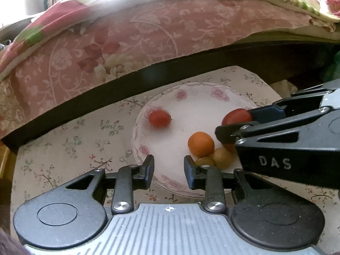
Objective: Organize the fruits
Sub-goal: 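Open the right tool to drop its cherry tomato onto the plate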
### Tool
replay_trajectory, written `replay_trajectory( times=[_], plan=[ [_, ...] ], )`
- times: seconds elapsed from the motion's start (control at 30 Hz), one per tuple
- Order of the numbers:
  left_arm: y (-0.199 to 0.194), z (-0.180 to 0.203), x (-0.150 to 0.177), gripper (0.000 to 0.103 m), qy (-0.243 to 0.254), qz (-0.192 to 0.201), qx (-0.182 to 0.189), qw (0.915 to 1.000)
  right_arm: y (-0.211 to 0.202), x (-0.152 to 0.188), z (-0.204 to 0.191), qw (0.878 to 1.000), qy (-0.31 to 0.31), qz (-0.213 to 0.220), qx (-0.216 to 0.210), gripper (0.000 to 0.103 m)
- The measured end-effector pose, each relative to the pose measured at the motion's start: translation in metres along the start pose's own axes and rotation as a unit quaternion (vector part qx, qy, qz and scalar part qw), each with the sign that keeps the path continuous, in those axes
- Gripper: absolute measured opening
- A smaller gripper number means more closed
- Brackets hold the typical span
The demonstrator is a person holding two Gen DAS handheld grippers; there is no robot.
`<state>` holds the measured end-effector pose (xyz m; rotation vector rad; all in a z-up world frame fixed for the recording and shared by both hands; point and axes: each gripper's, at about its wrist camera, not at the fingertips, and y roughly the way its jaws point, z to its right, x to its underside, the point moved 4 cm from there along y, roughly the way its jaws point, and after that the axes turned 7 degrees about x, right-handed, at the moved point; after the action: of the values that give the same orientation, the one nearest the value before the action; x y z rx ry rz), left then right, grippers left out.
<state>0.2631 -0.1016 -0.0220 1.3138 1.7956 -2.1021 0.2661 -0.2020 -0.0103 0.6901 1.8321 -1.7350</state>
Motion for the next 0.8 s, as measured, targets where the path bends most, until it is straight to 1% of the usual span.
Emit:
replay_trajectory(
  times=[0.13, 0.37, 0.8],
  plan=[
    [-0.001, 0.004, 0.001, 0.045, 0.009, -0.001, 0.002, 1.0000, -0.002, 0.000, 0.001, 1.000, 0.001, 0.004, 0.001, 0.036],
    [-0.003, 0.003, 0.001, 0.045, 0.006, -0.002, -0.001, 1.0000, -0.008, -0.003, 0.010, 1.000, 0.016, 0.010, 0.009, 0.041],
    [-0.011, 0.004, 0.003, 0.048, 0.002, 0.002, -0.003, 1.0000, -0.016, -0.004, 0.015, 0.999, 0.025, 0.018, 0.011, 0.041]
  ],
)
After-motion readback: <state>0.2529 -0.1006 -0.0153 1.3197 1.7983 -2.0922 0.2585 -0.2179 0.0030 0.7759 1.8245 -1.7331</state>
